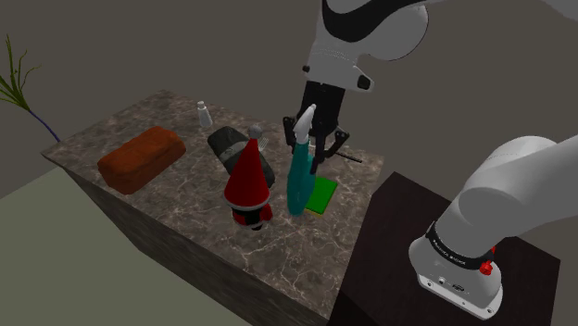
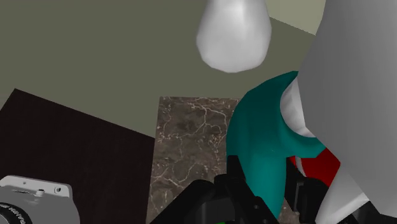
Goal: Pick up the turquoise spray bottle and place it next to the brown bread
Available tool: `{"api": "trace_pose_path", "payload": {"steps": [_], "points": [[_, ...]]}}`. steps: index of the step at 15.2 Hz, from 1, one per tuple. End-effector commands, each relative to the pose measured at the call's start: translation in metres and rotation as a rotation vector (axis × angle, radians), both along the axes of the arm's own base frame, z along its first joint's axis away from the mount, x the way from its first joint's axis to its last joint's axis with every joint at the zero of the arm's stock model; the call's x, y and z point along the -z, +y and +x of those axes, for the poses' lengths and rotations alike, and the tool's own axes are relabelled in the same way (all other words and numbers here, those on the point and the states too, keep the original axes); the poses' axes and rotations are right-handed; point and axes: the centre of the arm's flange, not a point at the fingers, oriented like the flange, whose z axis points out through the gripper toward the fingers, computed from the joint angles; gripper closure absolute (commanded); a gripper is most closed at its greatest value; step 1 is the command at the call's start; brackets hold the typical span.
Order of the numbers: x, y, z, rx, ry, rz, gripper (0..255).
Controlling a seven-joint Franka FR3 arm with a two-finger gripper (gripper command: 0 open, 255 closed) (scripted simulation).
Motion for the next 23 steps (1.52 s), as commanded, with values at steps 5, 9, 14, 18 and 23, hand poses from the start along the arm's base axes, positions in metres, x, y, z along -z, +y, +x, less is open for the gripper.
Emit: {"api": "trace_pose_path", "payload": {"steps": [5,9,14,18,23], "points": [[-0.032,-0.001,0.000,0.000,0.000,0.000,255],[-0.053,-0.001,0.000,0.000,0.000,0.000,255],[-0.079,-0.001,0.000,0.000,0.000,0.000,255],[-0.100,-0.001,0.000,0.000,0.000,0.000,255],[-0.127,-0.001,0.000,0.000,0.000,0.000,255]]}}
